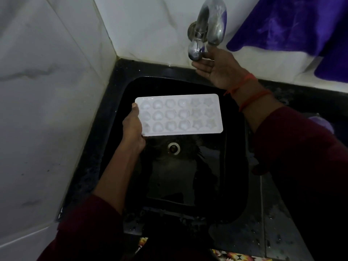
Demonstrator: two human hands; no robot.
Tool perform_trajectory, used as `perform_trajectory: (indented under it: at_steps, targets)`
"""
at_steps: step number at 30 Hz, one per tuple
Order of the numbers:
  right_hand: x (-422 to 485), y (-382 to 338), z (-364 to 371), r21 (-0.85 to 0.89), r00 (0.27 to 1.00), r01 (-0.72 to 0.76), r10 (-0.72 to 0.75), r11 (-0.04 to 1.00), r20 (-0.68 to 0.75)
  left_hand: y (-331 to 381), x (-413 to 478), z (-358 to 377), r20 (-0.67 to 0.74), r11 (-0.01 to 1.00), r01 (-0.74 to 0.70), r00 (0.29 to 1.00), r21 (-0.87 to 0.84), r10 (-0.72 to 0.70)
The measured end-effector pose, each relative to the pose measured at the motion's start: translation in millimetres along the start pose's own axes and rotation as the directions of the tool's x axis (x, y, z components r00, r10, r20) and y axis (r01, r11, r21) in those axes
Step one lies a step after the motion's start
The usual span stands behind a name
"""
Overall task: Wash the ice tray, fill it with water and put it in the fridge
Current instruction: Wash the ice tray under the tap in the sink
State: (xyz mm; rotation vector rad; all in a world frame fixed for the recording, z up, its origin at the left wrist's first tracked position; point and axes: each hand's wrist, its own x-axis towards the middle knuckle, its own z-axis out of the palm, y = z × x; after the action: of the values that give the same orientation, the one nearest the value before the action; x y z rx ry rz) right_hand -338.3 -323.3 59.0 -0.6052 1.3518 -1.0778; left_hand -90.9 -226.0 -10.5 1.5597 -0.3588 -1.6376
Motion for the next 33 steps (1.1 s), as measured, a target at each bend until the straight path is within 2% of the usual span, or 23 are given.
perform_trajectory:
  at_steps: [21,33]
  targets:
    - [3.9,-11.1,2.8,-0.067,1.0,-0.018,0.016,0.998,-0.023,4.4,10.8,14.0,-0.054,0.999,-0.045,0.998,-0.028,0.043]
    - [4.4,-13.8,5.8,-0.156,0.994,-0.018,0.001,0.988,-0.108,11.9,9.4,27.8,-0.064,0.999,-0.045,0.997,-0.024,0.044]
